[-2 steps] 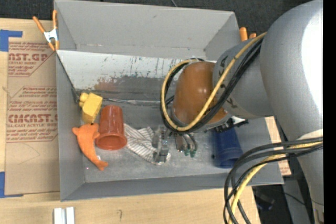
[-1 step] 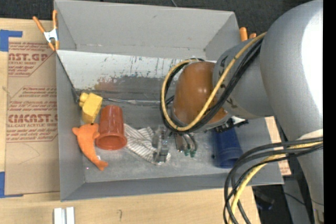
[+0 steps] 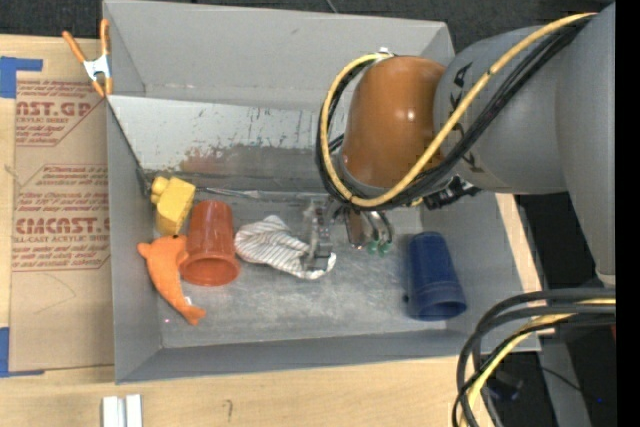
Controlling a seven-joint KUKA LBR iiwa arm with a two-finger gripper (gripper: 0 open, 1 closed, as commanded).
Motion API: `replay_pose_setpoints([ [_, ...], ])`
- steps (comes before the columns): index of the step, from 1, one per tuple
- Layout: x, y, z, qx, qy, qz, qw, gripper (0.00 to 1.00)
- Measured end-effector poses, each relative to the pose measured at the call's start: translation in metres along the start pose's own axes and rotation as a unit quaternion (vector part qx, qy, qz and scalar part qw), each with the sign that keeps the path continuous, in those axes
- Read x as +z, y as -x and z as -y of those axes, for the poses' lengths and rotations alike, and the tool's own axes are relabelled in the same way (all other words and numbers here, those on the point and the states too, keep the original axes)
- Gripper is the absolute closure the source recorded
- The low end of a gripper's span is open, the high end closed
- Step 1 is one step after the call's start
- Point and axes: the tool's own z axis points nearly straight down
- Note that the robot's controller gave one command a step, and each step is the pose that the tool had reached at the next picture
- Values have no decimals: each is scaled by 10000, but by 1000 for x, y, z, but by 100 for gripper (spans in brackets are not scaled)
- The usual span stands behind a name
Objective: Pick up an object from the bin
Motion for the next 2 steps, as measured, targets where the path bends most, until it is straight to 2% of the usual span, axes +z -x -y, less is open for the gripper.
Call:
replay_pose_setpoints([
  [1, 0, 0, 0, 0, 0, 0, 10000, 100],
  [2, -135, -10, -16, 3, 4, 12, 10000, 100],
])
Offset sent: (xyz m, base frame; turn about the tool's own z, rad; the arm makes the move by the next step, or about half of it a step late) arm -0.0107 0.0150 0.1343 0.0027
